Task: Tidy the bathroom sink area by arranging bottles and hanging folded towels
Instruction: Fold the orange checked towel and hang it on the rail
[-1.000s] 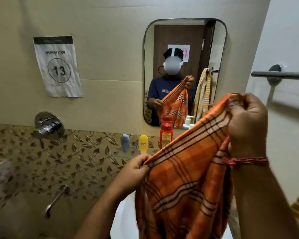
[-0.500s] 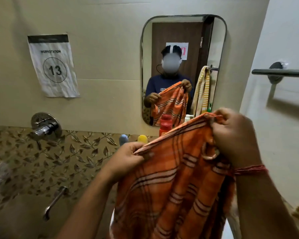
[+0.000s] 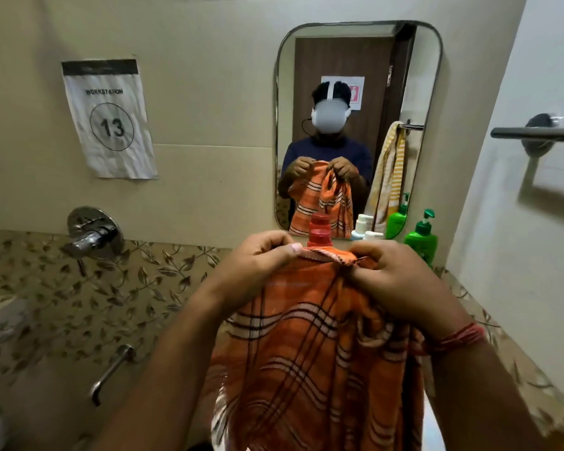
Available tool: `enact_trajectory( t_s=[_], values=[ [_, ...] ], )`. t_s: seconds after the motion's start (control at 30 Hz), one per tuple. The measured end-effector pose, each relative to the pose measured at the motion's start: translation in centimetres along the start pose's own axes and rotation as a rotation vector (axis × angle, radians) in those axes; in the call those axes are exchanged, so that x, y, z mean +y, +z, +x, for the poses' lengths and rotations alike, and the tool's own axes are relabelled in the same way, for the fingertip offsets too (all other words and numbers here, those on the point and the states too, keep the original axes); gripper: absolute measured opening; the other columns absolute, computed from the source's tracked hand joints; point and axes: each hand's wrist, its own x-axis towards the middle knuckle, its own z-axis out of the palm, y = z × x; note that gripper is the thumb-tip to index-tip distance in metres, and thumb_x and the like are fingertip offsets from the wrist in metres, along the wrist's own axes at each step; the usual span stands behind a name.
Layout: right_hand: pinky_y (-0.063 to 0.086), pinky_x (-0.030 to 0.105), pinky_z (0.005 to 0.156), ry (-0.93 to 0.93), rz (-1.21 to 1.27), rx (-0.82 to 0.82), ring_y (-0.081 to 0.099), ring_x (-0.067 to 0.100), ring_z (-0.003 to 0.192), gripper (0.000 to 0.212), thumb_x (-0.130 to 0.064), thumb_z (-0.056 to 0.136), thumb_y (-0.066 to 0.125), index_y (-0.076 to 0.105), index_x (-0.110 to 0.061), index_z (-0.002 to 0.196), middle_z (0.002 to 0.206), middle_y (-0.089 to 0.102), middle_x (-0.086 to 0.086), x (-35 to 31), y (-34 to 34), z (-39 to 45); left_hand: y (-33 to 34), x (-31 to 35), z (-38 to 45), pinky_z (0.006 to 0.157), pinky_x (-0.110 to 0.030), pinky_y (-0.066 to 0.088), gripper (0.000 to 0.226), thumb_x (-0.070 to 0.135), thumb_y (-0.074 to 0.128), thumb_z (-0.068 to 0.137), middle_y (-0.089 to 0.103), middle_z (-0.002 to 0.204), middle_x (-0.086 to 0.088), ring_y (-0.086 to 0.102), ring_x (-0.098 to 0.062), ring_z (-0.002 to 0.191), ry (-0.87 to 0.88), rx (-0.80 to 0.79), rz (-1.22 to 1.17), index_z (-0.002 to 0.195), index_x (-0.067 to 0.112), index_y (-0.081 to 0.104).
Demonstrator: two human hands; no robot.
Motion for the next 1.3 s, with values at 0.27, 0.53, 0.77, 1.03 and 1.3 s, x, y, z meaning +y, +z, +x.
enact_trajectory(
  t_s=[0.27, 0.53, 0.77, 1.03, 1.3],
  values=[
    [0.048, 0.017, 0.06, 0.007, -0.033, -0.101, 0.06, -0.002, 0.073, 0.011, -0.028, 0.089, 0.062, 0.067, -0.032, 0.08, 0.074, 0.063, -0.016, -0.4, 0.3, 0.2, -0.9, 0.0, 0.1, 0.065, -0.028, 0.051, 0.018, 0.028, 0.065, 0.082, 0.059, 0.088, 0.002, 0.06, -0.014, 0.079, -0.148, -0.21, 0.088, 0.093, 0.021, 0.052],
    [0.054, 0.035, 0.065, -0.015, -0.12, -0.236, 0.063, 0.008, 0.073, 0.016, -0.032, 0.088, 0.059, 0.071, -0.022, 0.087, 0.079, 0.069, -0.005, -0.3, 0.7, 0.3, 0.2, -1.0, 0.1, 0.076, -0.032, 0.056, 0.016, 0.042, 0.068, 0.092, 0.071, 0.092, 0.006, 0.071, -0.014, 0.085, -0.174, -0.239, 0.051, 0.098, 0.027, 0.069],
    [0.052, 0.025, 0.061, 0.026, -0.177, -0.263, 0.061, 0.006, 0.073, 0.012, -0.032, 0.091, 0.058, 0.07, -0.03, 0.095, 0.079, 0.064, -0.012, 0.6, 0.4, 0.6, -0.8, -1.6, 0.0, 0.067, -0.026, 0.048, 0.008, 0.01, 0.065, 0.089, 0.065, 0.079, 0.004, 0.062, -0.011, 0.073, -0.088, -0.057, -0.022, 0.086, 0.017, 0.065],
    [0.047, 0.026, 0.065, 0.004, -0.191, -0.19, 0.054, 0.004, 0.08, 0.012, -0.036, 0.094, 0.054, 0.064, -0.04, 0.089, 0.082, 0.055, -0.018, 0.8, 0.5, 0.8, -0.4, -0.9, 0.4, 0.06, -0.025, 0.048, 0.022, 0.008, 0.051, 0.099, 0.063, 0.075, 0.003, 0.06, -0.013, 0.068, -0.068, 0.073, -0.13, 0.086, 0.019, 0.066],
    [0.057, 0.041, 0.079, 0.063, 0.686, -0.1, 0.069, 0.026, 0.086, 0.037, -0.04, 0.087, 0.056, 0.067, -0.006, 0.097, 0.091, 0.069, 0.011, -1.0, -0.4, 0.1, -0.4, 1.1, 1.4, 0.054, -0.026, 0.054, 0.021, 0.006, 0.046, 0.098, 0.064, 0.072, -0.007, 0.064, -0.017, 0.06, -0.001, 0.386, -0.611, 0.089, 0.012, 0.063]
  ],
)
